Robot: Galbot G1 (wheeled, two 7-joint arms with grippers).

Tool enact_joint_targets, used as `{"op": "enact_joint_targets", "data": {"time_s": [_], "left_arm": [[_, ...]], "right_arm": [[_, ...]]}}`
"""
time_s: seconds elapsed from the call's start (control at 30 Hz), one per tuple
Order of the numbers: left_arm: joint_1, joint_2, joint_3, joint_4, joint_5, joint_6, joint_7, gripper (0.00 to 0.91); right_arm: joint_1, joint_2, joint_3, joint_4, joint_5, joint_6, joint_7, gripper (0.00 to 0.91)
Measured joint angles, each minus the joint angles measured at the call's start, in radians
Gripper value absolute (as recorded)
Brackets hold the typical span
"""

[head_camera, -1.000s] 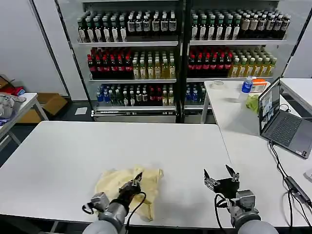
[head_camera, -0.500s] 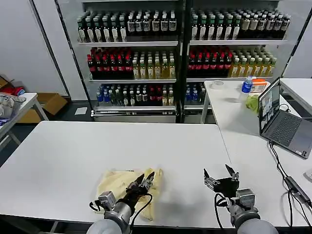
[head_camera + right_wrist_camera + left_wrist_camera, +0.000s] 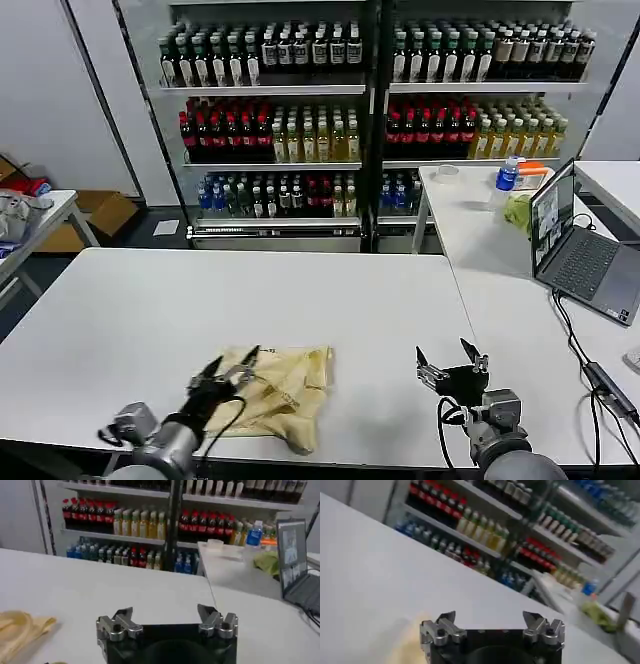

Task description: Fold and organize the clothes.

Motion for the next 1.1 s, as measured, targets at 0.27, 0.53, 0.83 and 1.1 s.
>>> {"op": "enact_joint_targets", "data": {"time_s": [0.27,0.53,0.83,1.1], "left_arm": [[0.006,0.046,-0.076,0.059,-0.084,0.042,-0.015,0.907],[-0.008,0.063,-0.088,0.139,-0.186,0.068,-0.018,0.907],[-0.034,0.060,-0.072,0.196,-0.249,0.080,-0.017,0.907],[-0.044,0.043,-0.051,0.210,-0.281,0.080,-0.006,0.887]], "right_arm": [[-0.011,0.006,0.013,0.006,-0.002,-0.002,0.000,0.907],[-0.022,0.006,0.031,0.016,-0.002,-0.006,0.002,0.907],[-0.028,0.016,0.036,0.024,-0.004,-0.013,0.005,0.907],[-0.040,0.021,0.045,0.035,-0.005,-0.015,0.006,0.907]]}}
